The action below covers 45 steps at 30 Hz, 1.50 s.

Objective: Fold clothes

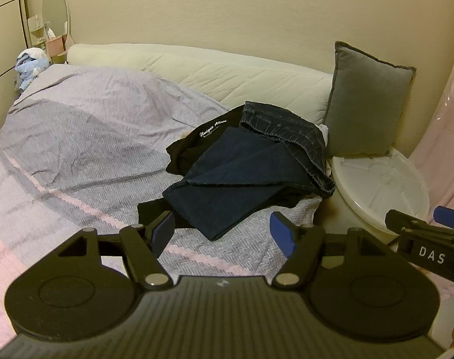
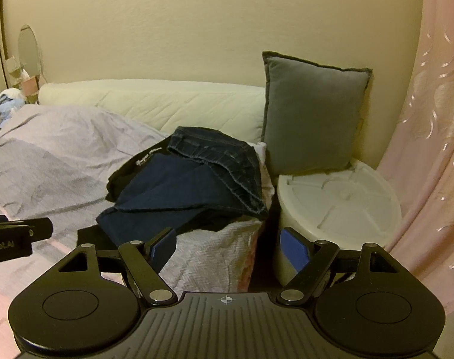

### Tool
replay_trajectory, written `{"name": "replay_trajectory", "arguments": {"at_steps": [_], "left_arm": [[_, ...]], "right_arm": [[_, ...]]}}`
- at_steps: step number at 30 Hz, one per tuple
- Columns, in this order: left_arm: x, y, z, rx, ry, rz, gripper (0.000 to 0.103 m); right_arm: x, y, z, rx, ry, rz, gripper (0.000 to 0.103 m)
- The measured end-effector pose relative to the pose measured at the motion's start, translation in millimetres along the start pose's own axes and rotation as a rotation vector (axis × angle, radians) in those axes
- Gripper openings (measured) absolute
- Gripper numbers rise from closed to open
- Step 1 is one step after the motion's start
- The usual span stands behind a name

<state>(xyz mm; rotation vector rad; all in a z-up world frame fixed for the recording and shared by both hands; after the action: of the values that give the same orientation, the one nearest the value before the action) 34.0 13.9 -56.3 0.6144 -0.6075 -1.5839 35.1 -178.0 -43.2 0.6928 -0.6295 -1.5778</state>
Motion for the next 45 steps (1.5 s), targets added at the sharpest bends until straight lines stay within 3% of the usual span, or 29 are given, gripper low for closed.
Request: {"name": "replay_trajectory", "arguments": {"at_steps": [16,25,32,39,45], "left_arm": [[-10.9,-4.9,-4.0,-0.01,-0.002,0.034,0.068],[-15.4,-12.0,-15.8,-0.036,0.0,0.039,0.068],[-20.1,-23.1,-40.8,-0.085,-0.002,0.047,0.067],[-20.9,-25.3,-71.7,-0.109,-0.008,0.035,0.066],[-13.3,-17.7,-111.1,-0.125,0.002,0.009,0.066]], "right_arm": [[-11.7,-0.7,-3.4,0.007,0.006,0.025,0.08],[-13.5,-6.1,-18.2,-0.064,0.026,0.009,0.08],[-9.4,-16.1,-42.5,-0.152,0.086,0.001,0.08],[11.2,-6.2,-70.2,-0.118,0.091,-0.035,0.08],[20.2,-1.9,-109.0,-0.093,0.056,0.054,0.08]]}}
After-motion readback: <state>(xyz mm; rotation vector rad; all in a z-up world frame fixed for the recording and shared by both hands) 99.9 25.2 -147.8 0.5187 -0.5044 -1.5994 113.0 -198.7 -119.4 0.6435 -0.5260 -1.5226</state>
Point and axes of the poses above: each gripper's, at about its wrist camera, not at the fingertips, and z roughly against the way its jaws point, x to its right, y to its top, the point moved 8 cm from there along -z, roughly the way its jaws point, and after that the axes turned 6 degrees about -z, right-handed, at the moved point
